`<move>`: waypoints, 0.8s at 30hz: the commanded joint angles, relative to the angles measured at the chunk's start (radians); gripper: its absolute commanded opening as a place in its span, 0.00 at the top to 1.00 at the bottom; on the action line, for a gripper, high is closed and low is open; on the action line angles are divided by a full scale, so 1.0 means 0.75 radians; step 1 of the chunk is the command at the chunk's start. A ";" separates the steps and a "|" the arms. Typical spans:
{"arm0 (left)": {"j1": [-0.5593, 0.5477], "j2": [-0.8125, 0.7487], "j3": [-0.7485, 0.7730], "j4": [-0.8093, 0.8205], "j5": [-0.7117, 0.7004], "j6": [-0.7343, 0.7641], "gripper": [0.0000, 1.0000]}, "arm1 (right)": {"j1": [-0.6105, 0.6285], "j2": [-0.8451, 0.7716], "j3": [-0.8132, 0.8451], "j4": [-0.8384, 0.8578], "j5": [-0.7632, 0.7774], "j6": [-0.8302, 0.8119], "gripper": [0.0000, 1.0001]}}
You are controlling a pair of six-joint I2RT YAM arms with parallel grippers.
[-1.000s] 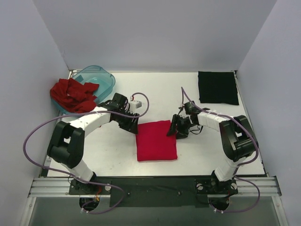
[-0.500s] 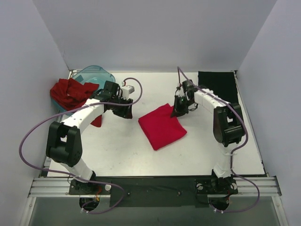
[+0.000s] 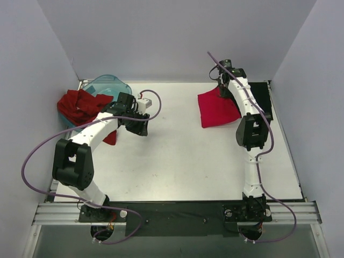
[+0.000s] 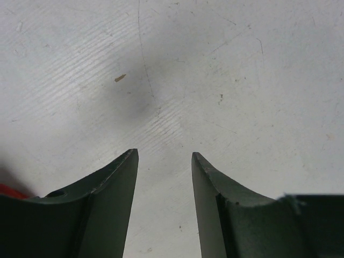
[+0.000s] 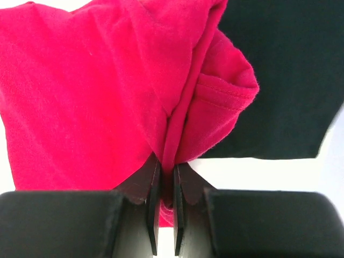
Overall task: Fold and stack the t-shirts
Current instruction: Put the neatly folded tshirt into the corner of the board with the right arm
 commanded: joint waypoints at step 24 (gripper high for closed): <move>0.001 0.018 0.029 -0.034 0.017 0.087 0.38 | -0.223 -0.091 0.078 0.418 0.254 -0.409 1.00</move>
